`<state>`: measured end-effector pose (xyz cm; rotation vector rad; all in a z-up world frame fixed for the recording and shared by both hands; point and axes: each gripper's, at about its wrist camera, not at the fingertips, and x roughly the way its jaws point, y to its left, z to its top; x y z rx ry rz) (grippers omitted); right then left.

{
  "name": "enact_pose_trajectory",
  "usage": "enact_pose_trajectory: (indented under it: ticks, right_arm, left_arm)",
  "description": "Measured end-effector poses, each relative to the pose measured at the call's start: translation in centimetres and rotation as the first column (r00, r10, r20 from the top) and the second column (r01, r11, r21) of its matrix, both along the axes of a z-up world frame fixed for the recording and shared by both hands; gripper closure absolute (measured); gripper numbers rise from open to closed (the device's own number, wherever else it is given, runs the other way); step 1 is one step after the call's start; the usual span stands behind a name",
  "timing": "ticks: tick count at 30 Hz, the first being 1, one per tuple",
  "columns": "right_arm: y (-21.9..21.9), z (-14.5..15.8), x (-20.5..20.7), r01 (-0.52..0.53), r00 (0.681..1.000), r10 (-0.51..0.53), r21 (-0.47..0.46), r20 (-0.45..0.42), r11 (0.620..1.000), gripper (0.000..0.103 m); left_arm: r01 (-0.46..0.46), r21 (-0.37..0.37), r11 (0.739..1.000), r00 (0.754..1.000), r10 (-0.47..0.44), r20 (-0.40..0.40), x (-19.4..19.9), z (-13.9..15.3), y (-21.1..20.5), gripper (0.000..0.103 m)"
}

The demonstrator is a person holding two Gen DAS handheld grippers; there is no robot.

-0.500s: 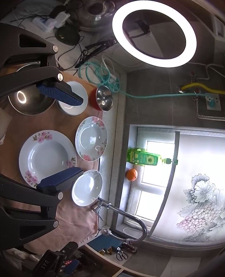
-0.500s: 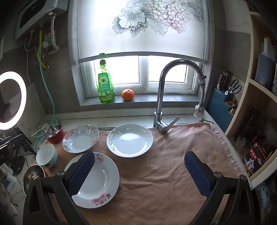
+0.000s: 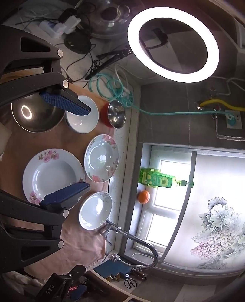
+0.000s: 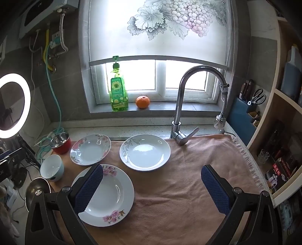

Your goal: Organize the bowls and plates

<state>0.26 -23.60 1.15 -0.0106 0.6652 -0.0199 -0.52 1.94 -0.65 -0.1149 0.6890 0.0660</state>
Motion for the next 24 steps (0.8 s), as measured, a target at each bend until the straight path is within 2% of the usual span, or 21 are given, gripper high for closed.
enact_pose_trajectory:
  ticks: [24]
  right_arm:
    - [-0.53,-0.24,0.04,0.001,1.0,-0.001,-0.008,-0.009,1.0,0.0]
  left_arm:
    - [0.0,-0.004,1.0,1.0,0.0,0.0,-0.11,0.04,-0.43,0.03]
